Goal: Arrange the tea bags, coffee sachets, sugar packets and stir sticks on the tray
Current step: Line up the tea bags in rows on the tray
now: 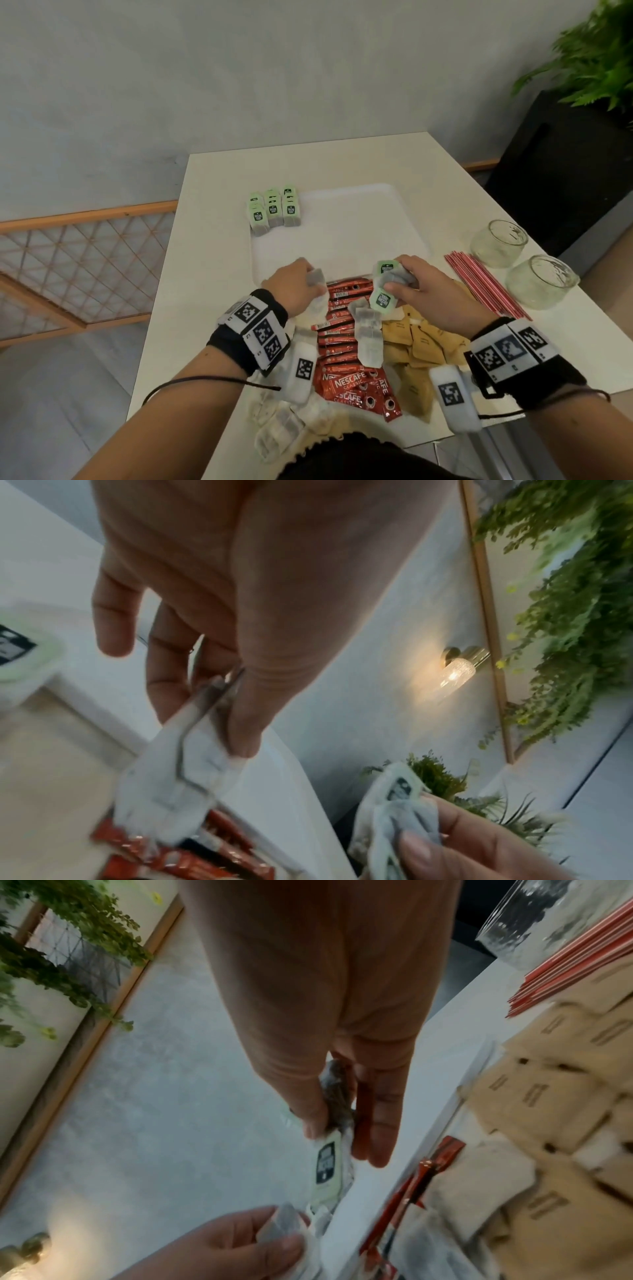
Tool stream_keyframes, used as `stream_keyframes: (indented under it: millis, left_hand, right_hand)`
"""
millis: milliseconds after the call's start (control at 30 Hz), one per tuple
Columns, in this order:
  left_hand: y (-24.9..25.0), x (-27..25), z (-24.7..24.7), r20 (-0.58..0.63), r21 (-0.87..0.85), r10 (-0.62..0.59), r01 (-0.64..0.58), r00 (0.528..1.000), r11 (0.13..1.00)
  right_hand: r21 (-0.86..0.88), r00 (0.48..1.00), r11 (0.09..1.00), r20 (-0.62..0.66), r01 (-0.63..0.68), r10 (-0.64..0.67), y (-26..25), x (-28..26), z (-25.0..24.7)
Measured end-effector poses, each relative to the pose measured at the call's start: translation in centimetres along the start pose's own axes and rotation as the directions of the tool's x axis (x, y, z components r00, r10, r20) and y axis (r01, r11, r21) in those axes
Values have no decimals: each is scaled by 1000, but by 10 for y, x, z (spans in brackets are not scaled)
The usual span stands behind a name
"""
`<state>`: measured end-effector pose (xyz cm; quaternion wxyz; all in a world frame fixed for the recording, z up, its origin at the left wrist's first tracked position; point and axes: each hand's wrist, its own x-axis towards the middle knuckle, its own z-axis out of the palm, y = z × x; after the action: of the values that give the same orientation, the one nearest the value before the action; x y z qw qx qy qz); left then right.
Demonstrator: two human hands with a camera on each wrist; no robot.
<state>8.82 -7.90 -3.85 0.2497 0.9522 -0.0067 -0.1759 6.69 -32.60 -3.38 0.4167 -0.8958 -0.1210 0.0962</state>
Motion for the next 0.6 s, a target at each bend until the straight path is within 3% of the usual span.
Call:
stream_keyframes:
  millis: [67, 133, 233, 333, 400, 433, 533, 600]
  left_hand:
    - [8, -4, -2, -64, -198, 91, -102, 994, 975]
    - [18, -7, 0, -51, -446, 118, -128, 992, 886]
    - [32, -17, 4, 59, -770, 67, 3, 996, 638]
    - [39, -21, 6, 133, -900, 12, 116, 991, 421]
    - [41, -20, 5, 172, -926, -21, 169, 985, 337]
    - [41, -18, 5, 175, -920, -20, 171, 984, 354]
    - [39, -16, 10, 117, -843, 46, 75, 992, 533]
    - [36, -14, 16, 67, -825, 83, 9, 994, 565]
  right_hand:
    - [107, 992, 994, 121, 21, -34, -14, 2, -2]
    - [197, 975, 980, 216, 17, -60, -24, 6, -4]
    - [145, 962, 987, 250, 73, -108, -33, 14, -7]
    - [120, 956, 990, 274, 70, -101, -33, 22, -9]
    - [19, 949, 996, 303, 88, -90, -32, 26, -9]
    - [-30, 946, 995, 314, 99, -85, -32, 28, -9]
    - [-90, 954, 992, 296, 85, -54, -35, 36, -7]
    - [-42, 966, 998, 254, 55, -43, -38, 41, -6]
